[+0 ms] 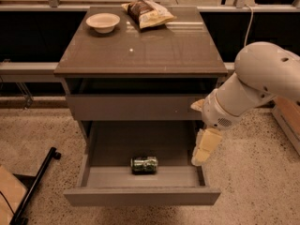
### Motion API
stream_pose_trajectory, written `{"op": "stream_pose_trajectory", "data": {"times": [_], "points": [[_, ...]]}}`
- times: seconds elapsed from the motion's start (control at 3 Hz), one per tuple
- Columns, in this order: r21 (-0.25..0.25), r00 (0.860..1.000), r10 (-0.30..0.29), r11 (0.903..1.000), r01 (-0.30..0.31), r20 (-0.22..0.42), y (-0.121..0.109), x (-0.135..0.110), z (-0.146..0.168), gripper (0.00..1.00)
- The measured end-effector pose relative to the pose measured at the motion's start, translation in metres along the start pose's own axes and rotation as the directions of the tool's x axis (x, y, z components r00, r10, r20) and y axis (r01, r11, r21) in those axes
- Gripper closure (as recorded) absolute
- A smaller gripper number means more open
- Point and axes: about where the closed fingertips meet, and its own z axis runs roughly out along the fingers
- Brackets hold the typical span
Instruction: Pick green can from middle drawer and place on counter
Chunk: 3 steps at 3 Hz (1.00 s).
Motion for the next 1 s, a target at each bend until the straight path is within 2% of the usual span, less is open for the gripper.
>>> {"op": "stream_pose_trajectory", "data": {"times": [0.33, 0.67, 1.0], "points": [[0.000, 1.000, 0.000, 1.0000, 0.000, 0.000, 0.000, 0.000, 0.000, 0.00], [0.025, 1.000, 0.011, 0.9996, -0.011, 0.014, -0.005, 0.003, 0.022, 0.00], [0.057, 0.998, 0.020, 0.9981, -0.024, 0.062, -0.023, 0.015, 0.073, 0.00]]}}
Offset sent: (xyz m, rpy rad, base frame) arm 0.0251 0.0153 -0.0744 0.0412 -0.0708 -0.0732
